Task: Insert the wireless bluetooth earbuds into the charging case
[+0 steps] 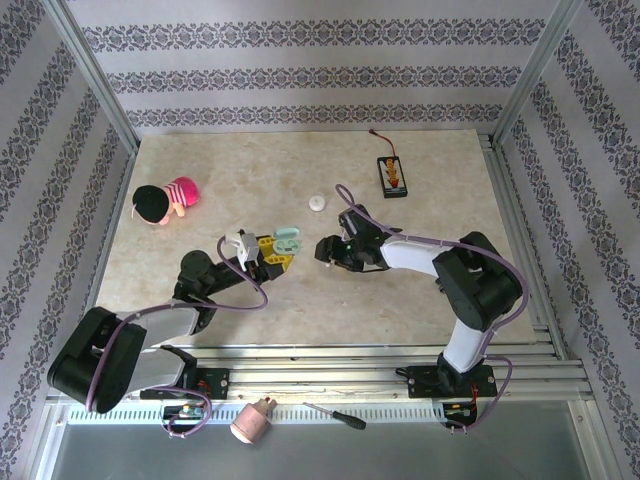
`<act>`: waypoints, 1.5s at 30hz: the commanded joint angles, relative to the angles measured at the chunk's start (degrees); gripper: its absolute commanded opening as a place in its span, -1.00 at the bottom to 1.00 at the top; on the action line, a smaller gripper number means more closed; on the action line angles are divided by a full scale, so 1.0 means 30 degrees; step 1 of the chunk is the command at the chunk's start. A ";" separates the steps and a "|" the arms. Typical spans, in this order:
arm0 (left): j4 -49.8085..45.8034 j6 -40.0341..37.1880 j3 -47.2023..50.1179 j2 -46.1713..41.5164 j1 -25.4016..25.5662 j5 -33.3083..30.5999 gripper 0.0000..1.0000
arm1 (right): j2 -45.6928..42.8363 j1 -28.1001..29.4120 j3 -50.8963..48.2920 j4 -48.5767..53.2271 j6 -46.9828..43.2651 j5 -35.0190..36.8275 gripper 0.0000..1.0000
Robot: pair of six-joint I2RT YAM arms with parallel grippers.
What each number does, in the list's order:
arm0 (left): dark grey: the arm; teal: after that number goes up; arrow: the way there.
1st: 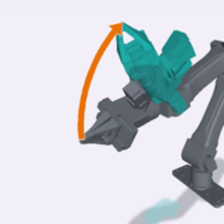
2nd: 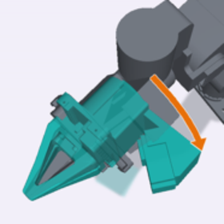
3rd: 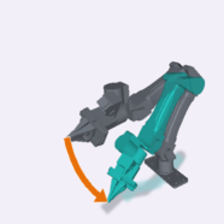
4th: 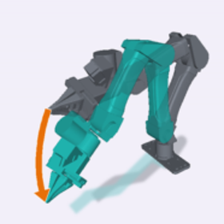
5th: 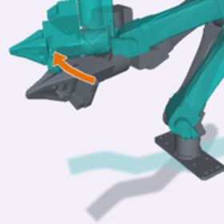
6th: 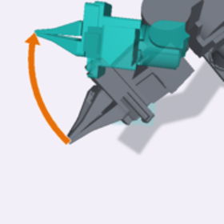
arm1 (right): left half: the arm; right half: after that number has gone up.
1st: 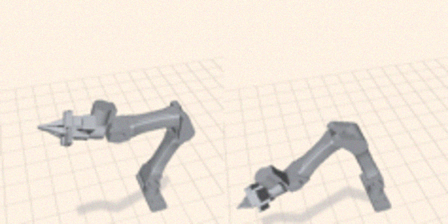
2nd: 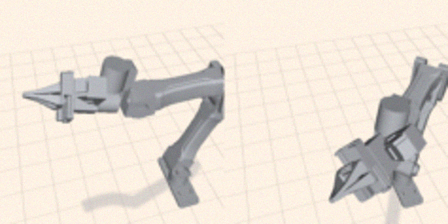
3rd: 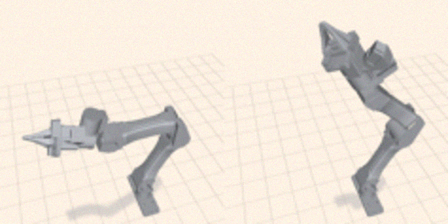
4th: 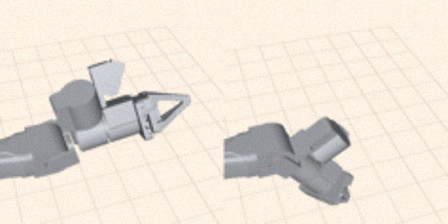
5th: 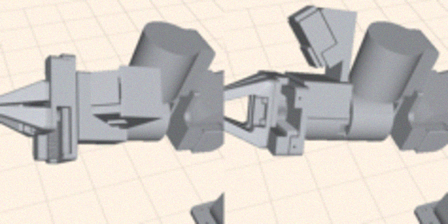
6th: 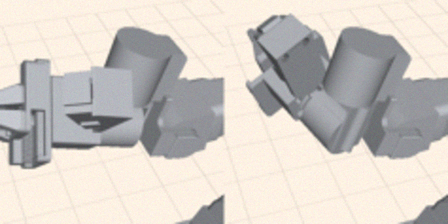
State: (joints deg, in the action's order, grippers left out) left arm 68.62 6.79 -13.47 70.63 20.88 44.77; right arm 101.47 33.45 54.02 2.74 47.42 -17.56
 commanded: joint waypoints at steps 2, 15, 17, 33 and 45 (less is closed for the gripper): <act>0.0263 -0.1205 0.0487 -0.0445 -0.0164 -0.1818 -0.51 | 0.0723 -0.0391 0.1063 0.0045 -0.0546 -0.0334 0.06; 0.0070 -0.3012 0.1288 -0.1176 -0.0194 -0.4761 -0.54 | -0.0609 -0.0505 0.2082 0.3611 -0.4241 0.2040 0.01; -0.0282 -0.3037 0.1408 -0.1481 -0.0237 -0.5559 -0.54 | -0.1392 -0.0113 0.1744 0.3996 -0.5688 0.2936 0.01; -0.2465 -0.2151 0.2089 -0.3603 -0.3437 -0.7973 -0.54 | 0.1402 0.4977 0.7496 1.3352 -1.5195 1.2304 -0.25; -0.5451 -0.2349 0.1738 -0.4776 -0.4428 -0.9800 -0.56 | 0.4905 0.5845 1.0664 1.5131 -1.6011 1.3744 -0.34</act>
State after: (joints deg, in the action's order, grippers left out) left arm 54.11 -0.45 -7.73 57.52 8.45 16.62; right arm 114.65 50.41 83.33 44.82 0.80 20.27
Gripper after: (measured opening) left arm 0.352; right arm 0.335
